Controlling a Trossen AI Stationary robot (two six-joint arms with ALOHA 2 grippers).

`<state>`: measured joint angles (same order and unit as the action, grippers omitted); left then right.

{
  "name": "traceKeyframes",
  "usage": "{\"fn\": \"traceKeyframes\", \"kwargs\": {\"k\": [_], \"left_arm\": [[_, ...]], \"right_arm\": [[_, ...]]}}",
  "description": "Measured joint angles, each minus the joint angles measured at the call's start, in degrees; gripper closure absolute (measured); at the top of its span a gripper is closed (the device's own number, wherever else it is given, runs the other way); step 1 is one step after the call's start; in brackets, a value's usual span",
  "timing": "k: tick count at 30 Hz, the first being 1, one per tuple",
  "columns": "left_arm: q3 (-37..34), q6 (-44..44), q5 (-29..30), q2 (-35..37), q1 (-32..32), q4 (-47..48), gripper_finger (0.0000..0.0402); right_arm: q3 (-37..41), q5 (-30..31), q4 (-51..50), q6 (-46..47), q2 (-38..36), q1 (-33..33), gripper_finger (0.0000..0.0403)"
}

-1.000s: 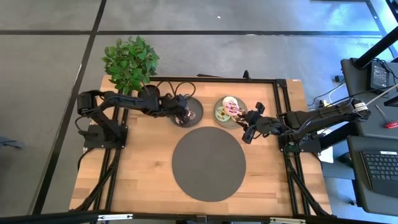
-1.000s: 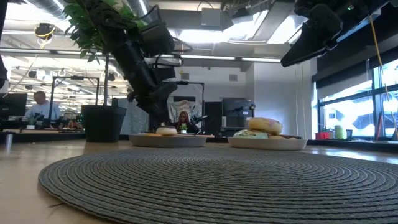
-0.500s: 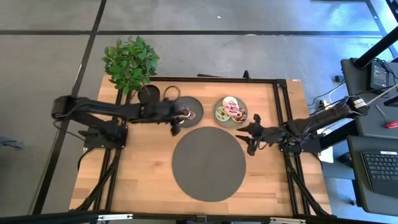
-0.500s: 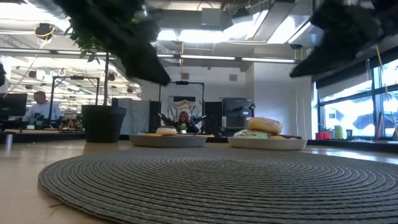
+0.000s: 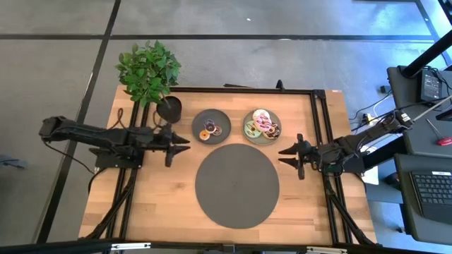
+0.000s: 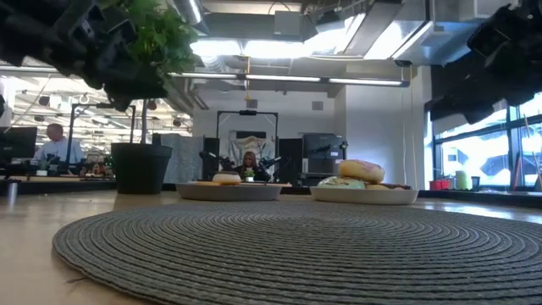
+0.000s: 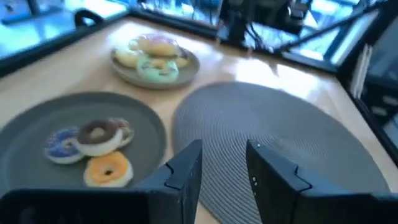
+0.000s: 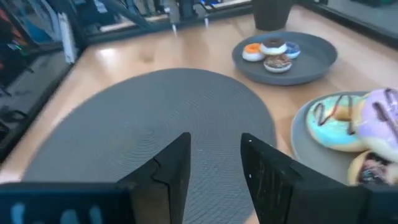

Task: Pick & Place donuts
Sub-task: Return to Home Position

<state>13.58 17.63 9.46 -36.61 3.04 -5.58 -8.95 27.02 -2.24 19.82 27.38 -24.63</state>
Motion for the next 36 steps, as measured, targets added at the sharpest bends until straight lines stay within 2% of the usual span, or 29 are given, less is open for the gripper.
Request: {"fn": "traceKeyframes", "kwargs": {"k": [5,12,16,25,29,36], "left_arm": [[-3.7,-0.39,-2.85,9.0,-0.18,-1.07,0.0286],[-10.12,-0.83,-3.83,18.51,-0.19,-6.64,0.0281],[-13.13,-1.22,-3.08,23.07,-0.19,-6.6,0.0284],[-13.08,-3.81,-1.65,32.38,-0.19,-1.7,0.0282],[-13.08,-3.55,-1.09,34.8,-0.19,-0.35,0.0282],[-13.08,-2.96,-0.12,35.03,-0.19,2.31,0.0285]], "right_arm": [[2.88,-4.7,2.45,1.22,-5.21,-0.01,0.026],[4.77,-5.74,3.96,-1.52,-8.98,0.01,0.026],[4.79,-6.62,3.91,-2.59,-10.58,0.01,0.026],[4.79,-6.77,0.52,-3.73,-15.23,0.01,0.026],[4.79,-6.76,-0.03,-6.16,-16.65,0.01,0.026],[4.79,-6.73,-1.08,-10.14,-20.97,0.01,0.026]]}}
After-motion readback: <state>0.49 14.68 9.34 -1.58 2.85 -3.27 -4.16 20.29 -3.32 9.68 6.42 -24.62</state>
